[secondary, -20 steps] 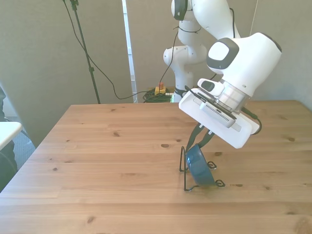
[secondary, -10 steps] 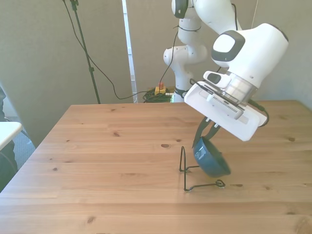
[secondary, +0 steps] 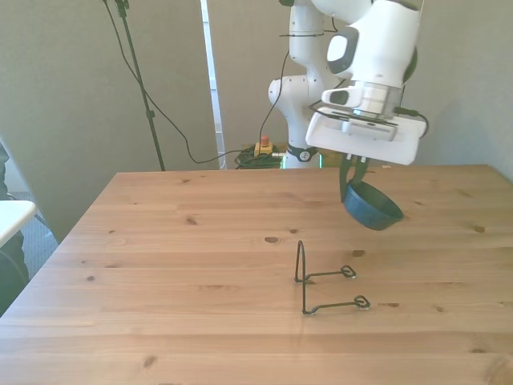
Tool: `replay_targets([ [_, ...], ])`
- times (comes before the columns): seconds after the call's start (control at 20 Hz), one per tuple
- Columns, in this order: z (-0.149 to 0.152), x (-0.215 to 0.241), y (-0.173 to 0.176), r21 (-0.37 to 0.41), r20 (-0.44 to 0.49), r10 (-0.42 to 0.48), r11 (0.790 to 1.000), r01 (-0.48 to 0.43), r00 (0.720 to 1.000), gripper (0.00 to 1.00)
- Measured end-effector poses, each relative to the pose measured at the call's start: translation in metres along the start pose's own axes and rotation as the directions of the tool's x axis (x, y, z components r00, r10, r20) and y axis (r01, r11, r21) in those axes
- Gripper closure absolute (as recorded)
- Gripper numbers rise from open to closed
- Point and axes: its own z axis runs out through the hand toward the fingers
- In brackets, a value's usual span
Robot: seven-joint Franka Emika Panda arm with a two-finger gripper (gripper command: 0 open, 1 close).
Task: Unload the bowl
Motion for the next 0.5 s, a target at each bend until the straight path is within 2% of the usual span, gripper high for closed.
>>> replay_targets([
  [0.25,0.033,0.019,0.061,0.070,0.104,-0.058,0.996,0.051,0.993,1.00],
  [0.5,0.069,0.042,0.088,0.105,0.207,-0.029,0.994,0.008,0.978,1.00],
])
